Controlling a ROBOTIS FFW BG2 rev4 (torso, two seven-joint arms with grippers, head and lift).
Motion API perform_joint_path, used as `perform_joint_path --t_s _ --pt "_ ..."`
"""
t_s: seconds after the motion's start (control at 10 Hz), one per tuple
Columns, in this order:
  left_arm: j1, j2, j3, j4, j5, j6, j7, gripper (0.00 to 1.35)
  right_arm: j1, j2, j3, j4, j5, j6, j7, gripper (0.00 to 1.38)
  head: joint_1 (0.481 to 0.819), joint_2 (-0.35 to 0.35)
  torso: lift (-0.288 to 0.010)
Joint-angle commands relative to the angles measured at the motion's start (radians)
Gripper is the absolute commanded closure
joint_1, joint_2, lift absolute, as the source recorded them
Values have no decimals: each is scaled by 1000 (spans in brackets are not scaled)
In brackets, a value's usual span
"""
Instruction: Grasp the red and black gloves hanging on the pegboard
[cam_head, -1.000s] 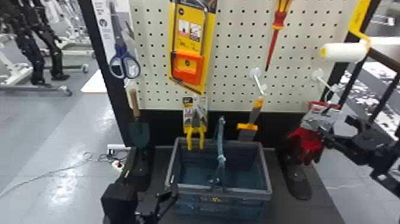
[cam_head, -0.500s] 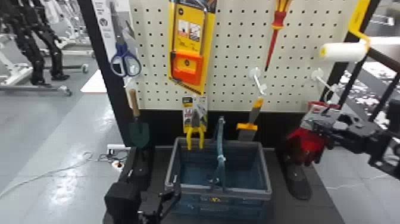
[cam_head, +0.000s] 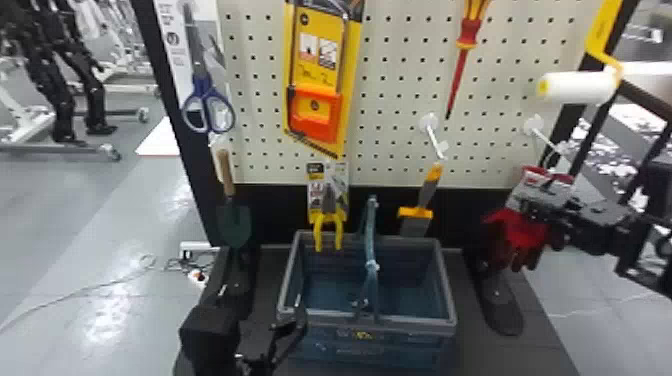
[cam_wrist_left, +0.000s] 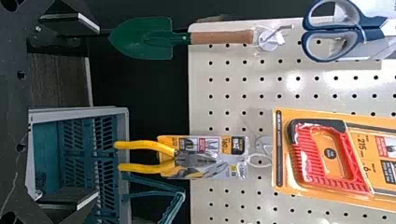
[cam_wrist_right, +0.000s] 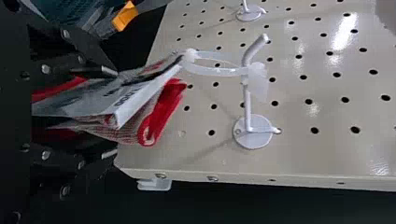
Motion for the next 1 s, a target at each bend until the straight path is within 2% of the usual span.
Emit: perform_joint_path --t_s 0.0,0.1,0.9 --pt "-2 0 0 0 0 -1 0 85 13 3 -6 -13 10 14 2 1214 549 0 -100" --pt "-2 0 -2 0 0 -1 -2 85 13 7 -8 -11 10 -3 2 1274 549 0 -100" --pt "0 0 -2 1 0 2 -2 84 28 17 -8 -10 6 -46 -1 1286 549 0 -100"
